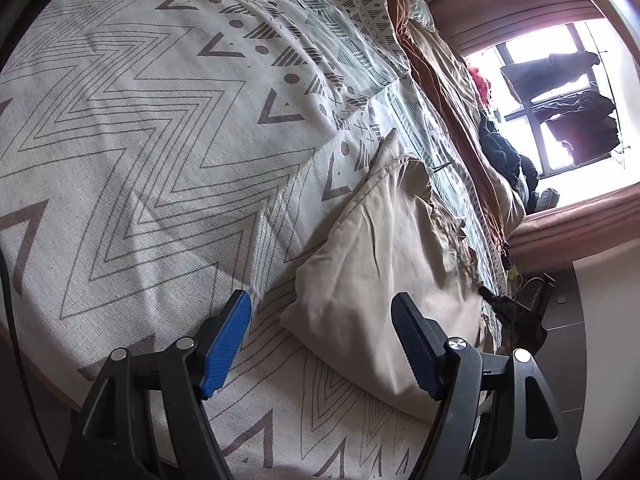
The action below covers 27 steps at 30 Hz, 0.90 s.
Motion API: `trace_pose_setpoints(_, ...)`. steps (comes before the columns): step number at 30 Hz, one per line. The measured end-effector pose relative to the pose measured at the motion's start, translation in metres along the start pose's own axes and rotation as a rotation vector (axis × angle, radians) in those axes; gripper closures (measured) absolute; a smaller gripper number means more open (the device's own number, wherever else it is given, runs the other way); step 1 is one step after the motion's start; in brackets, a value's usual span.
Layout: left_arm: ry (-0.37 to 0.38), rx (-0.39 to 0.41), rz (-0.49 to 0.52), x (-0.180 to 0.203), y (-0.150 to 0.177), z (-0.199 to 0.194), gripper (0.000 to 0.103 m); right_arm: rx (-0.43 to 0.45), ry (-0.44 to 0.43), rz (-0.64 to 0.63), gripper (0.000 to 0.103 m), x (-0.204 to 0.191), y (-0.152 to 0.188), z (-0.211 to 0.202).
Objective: Fold large clothes
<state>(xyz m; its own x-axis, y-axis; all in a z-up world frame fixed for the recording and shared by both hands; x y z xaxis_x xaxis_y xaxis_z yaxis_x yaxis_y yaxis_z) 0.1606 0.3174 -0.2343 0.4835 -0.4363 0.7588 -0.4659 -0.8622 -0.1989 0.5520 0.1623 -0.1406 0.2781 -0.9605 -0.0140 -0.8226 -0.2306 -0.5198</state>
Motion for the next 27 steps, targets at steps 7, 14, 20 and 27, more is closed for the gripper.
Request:
trace_pose_setpoints(7,0.026,-0.009,-0.022,0.001,0.002,0.002,0.030,-0.009,0.045,-0.008,0.103,-0.009,0.001,0.022)
trace_pose_setpoints(14,0.124,-0.050,-0.121,-0.010,0.013,-0.002,0.030,-0.020,0.101,-0.008,0.103,-0.008,0.011,0.051)
trace_pose_setpoints(20,0.143,-0.086,-0.155,-0.012,0.020,0.023,0.041,-0.035,0.099,0.020,0.103,-0.008,0.007,0.054)
trace_pose_setpoints(27,0.149,-0.103,-0.136,0.000,0.015,0.048,0.045,-0.052,0.017,0.095,0.103,0.007,0.001,0.028)
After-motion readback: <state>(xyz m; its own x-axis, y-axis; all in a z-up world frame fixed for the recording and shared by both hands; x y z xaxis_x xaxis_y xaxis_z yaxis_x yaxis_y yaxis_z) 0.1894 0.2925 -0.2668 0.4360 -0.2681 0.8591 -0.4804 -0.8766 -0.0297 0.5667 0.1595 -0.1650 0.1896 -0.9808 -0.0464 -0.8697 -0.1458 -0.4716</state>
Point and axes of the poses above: each gripper's, at about its wrist camera, not at the fingertips, and z roughly the way its jaws point, x to its right, y to its underside, the point moved 4 cm from there along z, roughly the way its jaws point, and after that the axes turned 6 degrees about y, right-handed, at the moved point
